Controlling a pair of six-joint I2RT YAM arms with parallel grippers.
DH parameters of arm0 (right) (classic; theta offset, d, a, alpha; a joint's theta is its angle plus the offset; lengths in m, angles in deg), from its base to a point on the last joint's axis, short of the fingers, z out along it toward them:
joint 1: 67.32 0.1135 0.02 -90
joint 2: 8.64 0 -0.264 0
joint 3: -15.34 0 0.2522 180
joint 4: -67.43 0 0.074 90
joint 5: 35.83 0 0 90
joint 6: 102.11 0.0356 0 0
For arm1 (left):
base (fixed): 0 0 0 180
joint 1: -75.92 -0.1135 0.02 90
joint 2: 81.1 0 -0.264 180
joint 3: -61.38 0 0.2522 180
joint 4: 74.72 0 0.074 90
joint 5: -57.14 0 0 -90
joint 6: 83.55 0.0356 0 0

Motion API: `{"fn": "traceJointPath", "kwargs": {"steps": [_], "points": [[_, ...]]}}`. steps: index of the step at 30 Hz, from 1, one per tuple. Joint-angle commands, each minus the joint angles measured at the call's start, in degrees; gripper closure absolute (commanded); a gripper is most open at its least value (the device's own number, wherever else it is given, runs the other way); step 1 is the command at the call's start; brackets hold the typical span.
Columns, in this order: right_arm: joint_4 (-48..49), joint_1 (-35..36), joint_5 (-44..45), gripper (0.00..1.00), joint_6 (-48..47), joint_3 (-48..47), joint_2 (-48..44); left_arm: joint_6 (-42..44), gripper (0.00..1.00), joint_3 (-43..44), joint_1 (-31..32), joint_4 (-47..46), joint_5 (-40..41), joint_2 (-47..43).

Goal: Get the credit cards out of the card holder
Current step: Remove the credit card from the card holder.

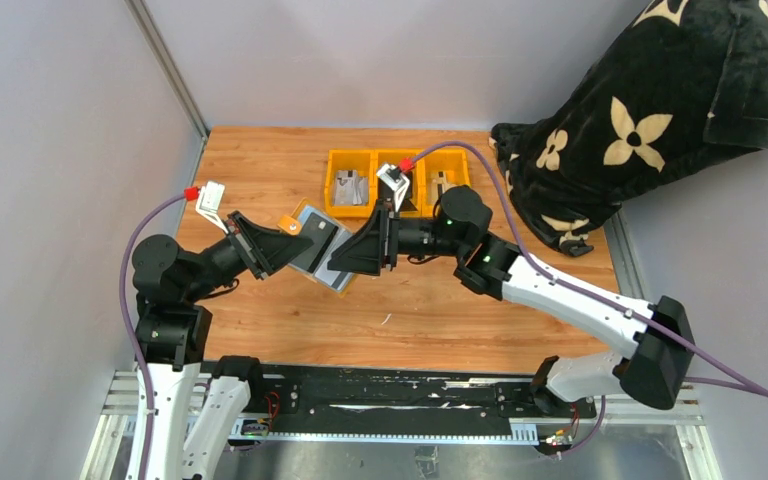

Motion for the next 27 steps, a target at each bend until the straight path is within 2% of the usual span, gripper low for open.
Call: {"fn": "traceJointPath", "kwargs": {"steps": [1, 9, 15, 22, 24, 27], "points": [[6.1, 0.9, -3.7, 0.46, 5.1, 0.8, 1.9, -3.2, 1.0, -0.1, 0.2, -4.7, -2.2, -0.1], [12.5, 0.9, -2.7, 0.5, 9.3, 1.2, 6.4, -7.5, 1.0, -1.0, 0.2, -7.3, -4.9, -0.5], [23.4, 0.9, -2.1, 0.55, 16.1, 1.5, 10.5, -8.6, 1.0, -1.0, 0.2, -7.1, -5.8, -1.0], [43.0, 0.8, -1.1, 0.89, 27.0, 5.2, 13.5, -8.8, 1.0, -0.9, 0.3, -7.2, -6.1, -0.9], [45.5, 0.8, -1.1, 0.94, 28.2, 6.2, 13.4, -8.8, 1.0, -1.0, 0.2, -7.2, -6.0, -0.9], [46.0, 0.9, -1.3, 0.96, 27.7, 8.2, 12.2, -8.9, 1.0, -0.7, 0.2, -7.4, -5.8, -0.7]]}}
